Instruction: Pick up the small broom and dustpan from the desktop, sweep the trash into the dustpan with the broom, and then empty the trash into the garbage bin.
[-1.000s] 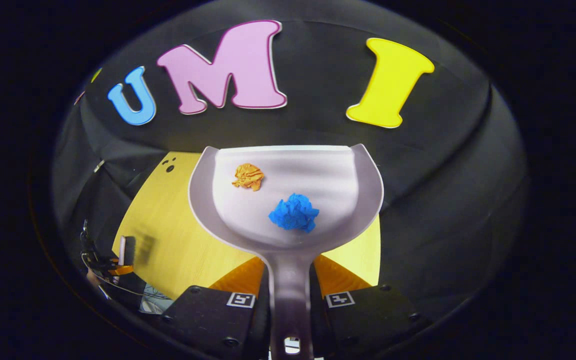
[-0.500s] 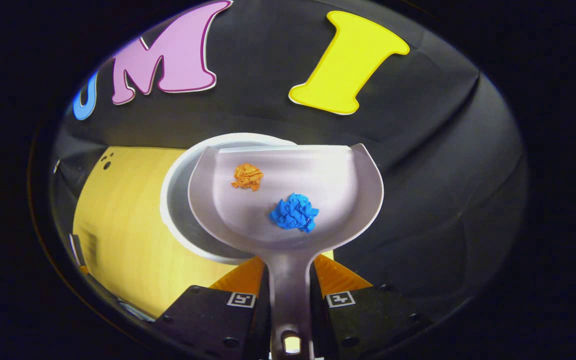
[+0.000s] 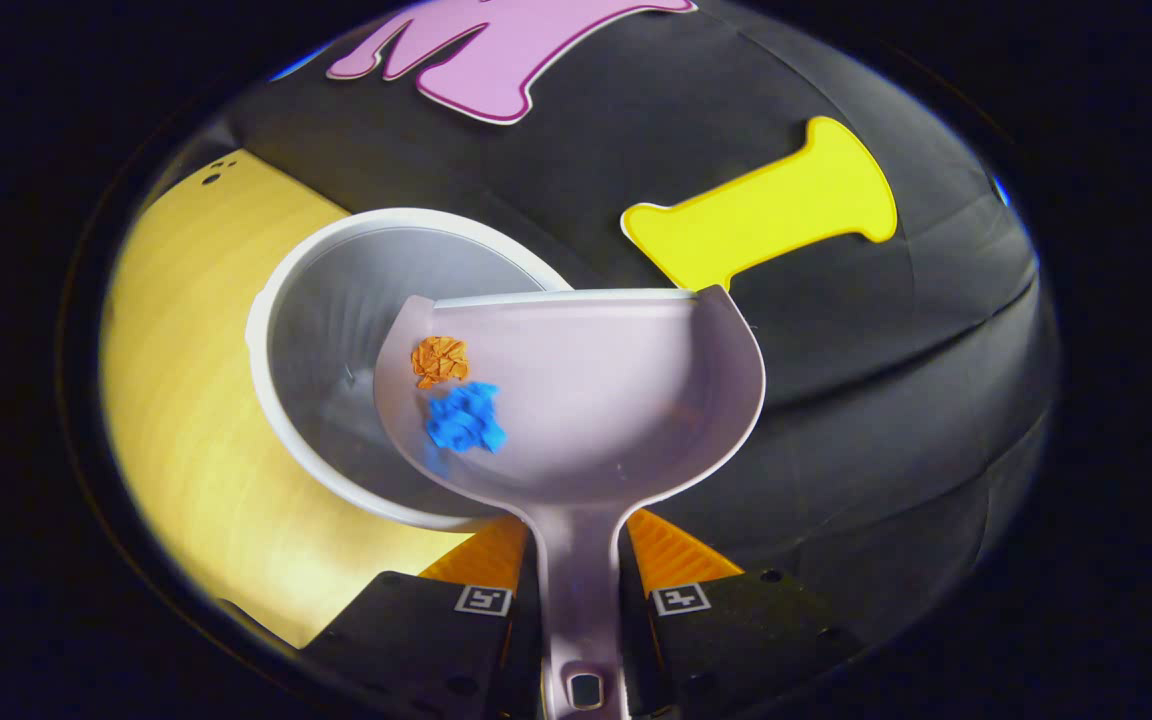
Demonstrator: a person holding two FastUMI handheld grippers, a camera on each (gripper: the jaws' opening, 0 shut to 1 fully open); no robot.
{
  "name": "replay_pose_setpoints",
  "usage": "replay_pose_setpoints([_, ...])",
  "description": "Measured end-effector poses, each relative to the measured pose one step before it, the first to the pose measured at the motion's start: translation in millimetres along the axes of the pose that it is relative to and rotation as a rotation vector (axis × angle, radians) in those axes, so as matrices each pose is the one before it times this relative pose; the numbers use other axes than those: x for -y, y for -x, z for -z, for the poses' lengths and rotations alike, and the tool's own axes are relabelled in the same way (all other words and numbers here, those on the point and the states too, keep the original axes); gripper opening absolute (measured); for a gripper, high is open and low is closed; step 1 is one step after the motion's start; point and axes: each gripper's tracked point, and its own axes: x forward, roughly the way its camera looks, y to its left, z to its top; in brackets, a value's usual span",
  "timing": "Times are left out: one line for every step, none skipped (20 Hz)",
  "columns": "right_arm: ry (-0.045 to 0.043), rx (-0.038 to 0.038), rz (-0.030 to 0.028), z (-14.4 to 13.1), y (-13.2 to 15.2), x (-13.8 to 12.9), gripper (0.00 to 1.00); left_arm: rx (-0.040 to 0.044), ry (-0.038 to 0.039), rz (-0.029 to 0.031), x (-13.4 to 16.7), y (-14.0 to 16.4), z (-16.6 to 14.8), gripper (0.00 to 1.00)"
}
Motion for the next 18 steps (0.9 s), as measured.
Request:
replay_pose_setpoints([0.03412, 0.01059, 0.02286, -0.05, 0.06, 1.36, 0.41, 0.00016, -0.00969, -0.00110, 1.46, 1.09, 0.81, 0.25])
replay_pose_setpoints([0.05090, 0.01569, 0.02857, 0.30, -0.59, 3.04, 0.36, -0.00440, -0.01620, -0.01212, -0.12, 1.18, 1.73, 0.25])
replay_pose_setpoints([0.04804, 0.01730, 0.03028, -2.91, -0.64, 2.85, 0.40, -0.00506, -0.01504, -0.01694, -1.11, -0.90, 1.54, 0.25])
replay_pose_setpoints([0.04560, 0.01452, 0.03053, -1.31, -0.03, 1.65, 0.31, -0.00298, -0.00502, -0.01145, -0.79, 0.41, 0.26, 0.25])
replay_pose_setpoints([0.04128, 0.01513, 0.02947, -2.91, 1.19, 2.48, 0.36, -0.00077, 0.00526, -0.00343, 0.96, 1.34, -0.35, 0.25])
replay_pose_setpoints([0.04260, 0.01431, 0.02671, -1.75, 0.17, 2.58, 0.36, 0.00245, 0.00946, 0.00054, 2.07, 1.93, 0.07, 0.25])
replay_pose_setpoints([0.03493, 0.00865, 0.02409, -0.92, -1.50, 2.55, 0.36, 0.00392, 0.00904, 0.00158, 1.92, 1.46, 1.27, 0.26])
replay_pose_setpoints([0.02658, 0.00910, 0.01853, -2.46, 1.23, 1.25, 0.36, 0.00211, 0.00883, 0.00140, 1.51, 1.13, 0.82, 0.25])
replay_pose_setpoints([0.02364, 0.00423, 0.01499, -2.01, 0.25, 0.91, 0.36, -0.00171, 0.01707, 0.00154, 0.77, 1.46, 1.78, 0.25])
replay_pose_setpoints([0.02535, 0.00336, 0.01486, -1.68, 1.47, 1.34, 0.32, -0.00064, 0.01225, -0.00350, 0.47, 1.52, 0.94, 0.27])
replay_pose_setpoints([0.02882, 0.00670, 0.01716, -1.19, 1.96, 2.00, 0.36, 0.00178, 0.00140, -0.00825, -0.68, 0.78, 1.95, 0.25])
replay_pose_setpoints([0.03656, 0.01005, 0.01638, -1.53, -0.37, 1.86, 0.36, 0.00141, -0.00294, -0.00712, 0.12, 0.39, 1.11, 0.24])
replay_pose_setpoints([0.04245, 0.01656, 0.01510, -1.81, 0.45, 1.23, 0.32, 0.00214, 0.00149, -0.00422, 0.20, 1.03, 0.76, 0.25])
replay_pose_setpoints([0.04659, 0.01722, 0.01193, -3.02, -2.84, 2.55, 0.32, 0.00169, 0.00510, 0.00207, 1.11, 0.93, 0.84, 0.25])
replay_pose_setpoints([0.05051, 0.01354, 0.01286, 0.58, 1.69, 3.63, 0.32, -0.00090, 0.00750, 0.00426, 1.78, 0.71, 1.89, 0.25])
replay_pose_setpoints([0.04918, 0.01393, 0.01311, -0.39, 1.30, 4.31, 0.35, -0.00094, 0.00394, 0.00094, 0.99, 0.25, 1.91, 0.25])
replay_pose_setpoints([0.04604, 0.01449, 0.01128, -0.44, 1.16, 3.07, 0.36, -0.00010, 0.00005, -0.00343, -0.37, 0.37, 2.04, 0.25])
replay_pose_setpoints([0.04168, 0.01384, 0.00633, -3.50, 2.13, -0.69, 0.36, -0.00235, -0.00188, -0.00571, -1.00, 0.44, 1.40, 0.24])
